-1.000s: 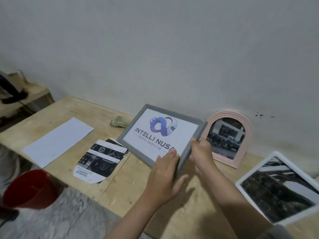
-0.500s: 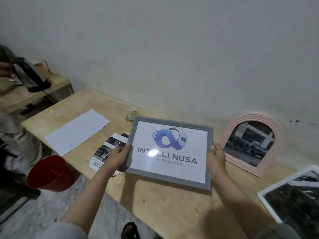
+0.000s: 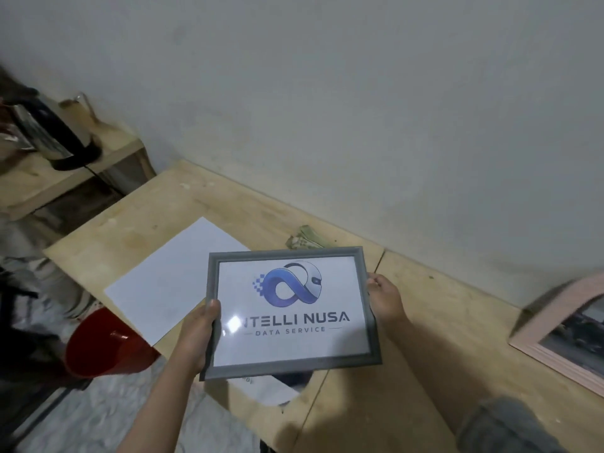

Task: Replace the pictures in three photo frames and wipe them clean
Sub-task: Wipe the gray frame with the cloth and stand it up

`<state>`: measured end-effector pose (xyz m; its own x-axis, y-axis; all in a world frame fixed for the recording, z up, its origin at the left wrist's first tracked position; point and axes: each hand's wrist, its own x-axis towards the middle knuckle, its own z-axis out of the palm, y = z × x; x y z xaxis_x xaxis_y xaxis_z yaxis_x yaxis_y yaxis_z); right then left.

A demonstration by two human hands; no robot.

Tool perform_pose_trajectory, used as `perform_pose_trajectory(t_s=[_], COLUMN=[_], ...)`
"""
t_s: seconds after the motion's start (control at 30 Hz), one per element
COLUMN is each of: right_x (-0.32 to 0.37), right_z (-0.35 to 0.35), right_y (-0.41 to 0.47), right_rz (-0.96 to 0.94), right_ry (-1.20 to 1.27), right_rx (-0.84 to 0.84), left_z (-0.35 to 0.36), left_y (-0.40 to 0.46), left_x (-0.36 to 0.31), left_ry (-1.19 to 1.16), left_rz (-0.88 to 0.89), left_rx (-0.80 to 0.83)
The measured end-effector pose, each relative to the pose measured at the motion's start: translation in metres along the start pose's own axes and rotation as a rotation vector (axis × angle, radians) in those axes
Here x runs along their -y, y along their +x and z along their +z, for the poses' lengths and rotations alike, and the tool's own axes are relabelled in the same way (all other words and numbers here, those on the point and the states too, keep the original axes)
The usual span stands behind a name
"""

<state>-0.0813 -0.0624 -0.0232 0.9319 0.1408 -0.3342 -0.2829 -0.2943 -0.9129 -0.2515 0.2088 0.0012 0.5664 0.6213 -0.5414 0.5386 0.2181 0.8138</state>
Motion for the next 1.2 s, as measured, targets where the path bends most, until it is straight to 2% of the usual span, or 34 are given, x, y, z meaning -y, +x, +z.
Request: perform_pose_trajectory(t_s=[0.1, 0.2, 0.43, 0.53, 0.67, 0.77, 0.83, 0.93, 1.07, 1.2], right_x=[0.014, 0.023, 0.027, 0.024, 0.029, 0.043, 0.057, 0.08, 0.101, 0.097], right_z=[0.046, 0.078, 0.132, 0.14, 0.131, 0.116, 0.106, 0.09, 0.069, 0.021], right_y=[0.038, 0.076, 0.153, 0.153, 0.153, 0.141, 0.126, 0.096, 0.065, 0.044], right_rz=[-0.029, -0.173, -0.245, -0.387, -0.388, -0.379, -0.457, -0.624, -0.895, -1.054], right_ry=[-0.226, -0.48, -1.143, -1.359, -1.309, -1.016, -0.858, -0.763, -0.822, -1.023], right_rx=[0.016, 0.002, 0.297, 0.247, 0.204, 0.077, -0.027, -0.085, -0.13, -0.108], left_z=[-0.036, -0.066, -0.107, -0.117, -0.119, -0.113, -0.105, -0.084, -0.051, -0.019], left_y=[0.035, 0.06, 0.095, 0.103, 0.106, 0.104, 0.103, 0.093, 0.073, 0.039], left_x=[-0.012, -0.024, -0.04, -0.042, -0.043, -0.045, -0.047, -0.056, -0.067, -0.078], left_ry=[-0.011, -0.025, -0.046, -0.032, -0.032, -0.024, -0.007, 0.005, 0.02, -0.014], left_rz=[-0.02, -0.031, -0.01, -0.002, 0.013, 0.04, 0.056, 0.123, 0.26, 0.328], left_rx=[-0.061, -0.096, -0.169, -0.17, -0.168, -0.133, -0.108, -0.062, -0.005, 0.058])
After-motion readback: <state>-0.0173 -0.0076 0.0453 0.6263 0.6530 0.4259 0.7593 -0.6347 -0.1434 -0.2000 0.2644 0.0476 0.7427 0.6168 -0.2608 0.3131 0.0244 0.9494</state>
